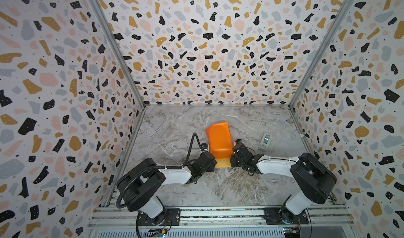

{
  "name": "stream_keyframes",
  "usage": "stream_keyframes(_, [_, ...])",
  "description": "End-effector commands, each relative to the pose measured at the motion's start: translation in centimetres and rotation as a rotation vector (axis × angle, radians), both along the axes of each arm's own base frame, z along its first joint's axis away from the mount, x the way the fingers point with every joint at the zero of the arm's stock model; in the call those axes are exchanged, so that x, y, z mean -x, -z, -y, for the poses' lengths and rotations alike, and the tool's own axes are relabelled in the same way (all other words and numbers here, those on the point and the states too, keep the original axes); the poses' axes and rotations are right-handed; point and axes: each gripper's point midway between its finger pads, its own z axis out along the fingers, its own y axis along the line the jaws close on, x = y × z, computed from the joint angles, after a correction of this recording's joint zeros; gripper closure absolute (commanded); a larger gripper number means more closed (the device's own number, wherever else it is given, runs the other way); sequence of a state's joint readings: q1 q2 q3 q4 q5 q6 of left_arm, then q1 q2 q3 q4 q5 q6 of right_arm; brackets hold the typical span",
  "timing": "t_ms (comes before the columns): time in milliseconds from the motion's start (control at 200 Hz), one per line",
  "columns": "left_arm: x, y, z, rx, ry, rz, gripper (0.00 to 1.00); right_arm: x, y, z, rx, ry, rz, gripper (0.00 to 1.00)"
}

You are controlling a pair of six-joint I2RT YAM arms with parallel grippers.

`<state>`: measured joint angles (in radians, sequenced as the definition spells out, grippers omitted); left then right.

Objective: Wrap a gift box in wrapping paper
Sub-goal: Fold the third fold of the wrapping paper on the gift box.

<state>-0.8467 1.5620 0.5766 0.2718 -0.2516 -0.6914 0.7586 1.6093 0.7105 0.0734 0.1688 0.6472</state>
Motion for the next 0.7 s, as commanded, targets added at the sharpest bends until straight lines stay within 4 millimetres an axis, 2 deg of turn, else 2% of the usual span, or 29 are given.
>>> stream_keyframes(0, [-0.7, 0.0, 0.0, -0.026, -0.008, 0.023, 0.75, -0.3, -1.5, -0.1, -0.018, -0.007, 0.027, 0.83])
stream_keyframes(265, [-1.4, 0.1, 0.3, -0.063, -0.004, 0.038, 0.65, -0.2, -1.4, -0.5, -0.026, -0.026, 0.020, 0.75])
stream_keyframes(420, [-1.7, 0.3, 0.4, -0.084, 0.001, 0.043, 0.61, 0.6, -1.5, -0.4, -0.034, -0.058, 0.005, 0.67])
stream_keyframes(571, [-1.9, 0.5, 0.4, -0.100, 0.006, 0.045, 0.60, 1.6, -1.7, -0.2, -0.053, -0.081, 0.000, 0.58])
stream_keyframes(696, [-1.9, 0.4, 0.4, -0.100, 0.009, 0.047, 0.59, 1.2, -2.2, -0.4, -0.067, -0.082, 0.028, 0.55])
